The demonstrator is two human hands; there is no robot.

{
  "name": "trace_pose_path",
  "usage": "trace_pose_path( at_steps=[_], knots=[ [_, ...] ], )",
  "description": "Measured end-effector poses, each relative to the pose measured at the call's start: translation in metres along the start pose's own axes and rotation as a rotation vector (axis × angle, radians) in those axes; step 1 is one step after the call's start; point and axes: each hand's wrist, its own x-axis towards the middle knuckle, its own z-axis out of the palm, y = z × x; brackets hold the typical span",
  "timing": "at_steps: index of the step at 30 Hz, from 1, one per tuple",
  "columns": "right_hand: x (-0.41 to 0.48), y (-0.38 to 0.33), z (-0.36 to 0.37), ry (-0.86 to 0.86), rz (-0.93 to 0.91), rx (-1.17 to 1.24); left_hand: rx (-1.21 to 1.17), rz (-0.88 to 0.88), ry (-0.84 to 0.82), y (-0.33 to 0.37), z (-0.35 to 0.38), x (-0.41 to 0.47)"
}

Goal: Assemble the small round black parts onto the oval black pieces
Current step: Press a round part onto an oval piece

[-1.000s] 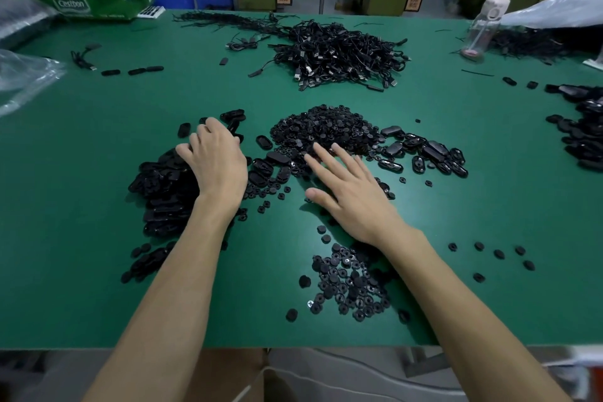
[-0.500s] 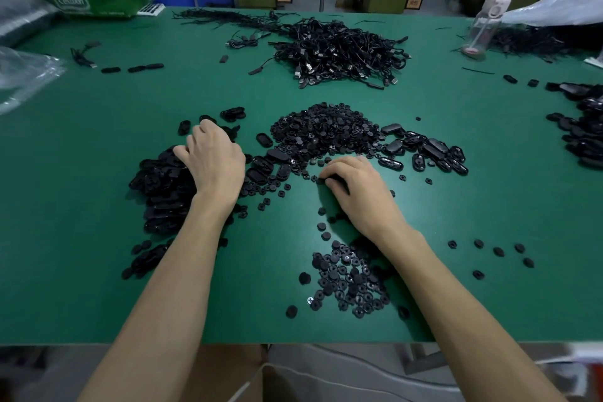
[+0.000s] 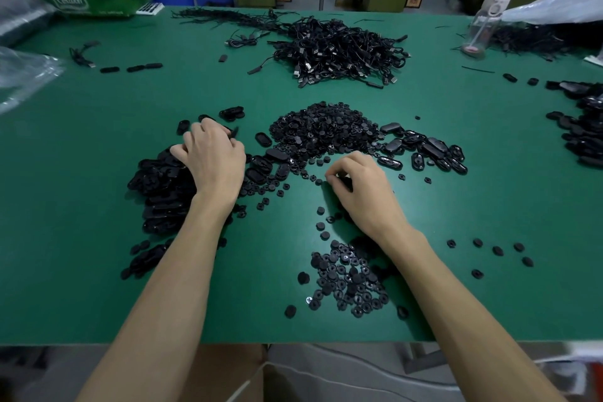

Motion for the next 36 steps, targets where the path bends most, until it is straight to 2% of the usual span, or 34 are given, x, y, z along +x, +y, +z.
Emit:
trace_pose_path(
  at_steps=[3,6,9,11,17,28,36],
  knots=[
    [0.0,0.0,0.0,0.025,0.001,0.018,-0.006,0.029,0.021,0.001,0.001,0.001],
    [0.001,-0.001,0.001,0.051,0.029,0.051,-0.241,0.071,-0.011,0.007,-0.001,-0.001],
    [0.001,-0.001,0.0,0.089,0.065,0.099,-0.621,0.039,-0.155,0.021,-0.004,-0.01],
    [0.001,0.0,0.0,0.121,0.087,0.152,-0.829,0.021,-0.308,0.032,-0.003,-0.017],
    [0.0,0.001,-0.005,0.203,0.11,0.288,-1.14,-0.025,-0.602,0.043,0.0,-0.03],
    [0.001,0.003,-0.008,0.182,0.115,0.321,-1.19,-0.005,-0.761,0.045,0.003,-0.038],
    [0.001,0.003,-0.01,0.189,0.145,0.336,-1.154,-0.003,-0.734,0.046,0.004,-0.04]
  ],
)
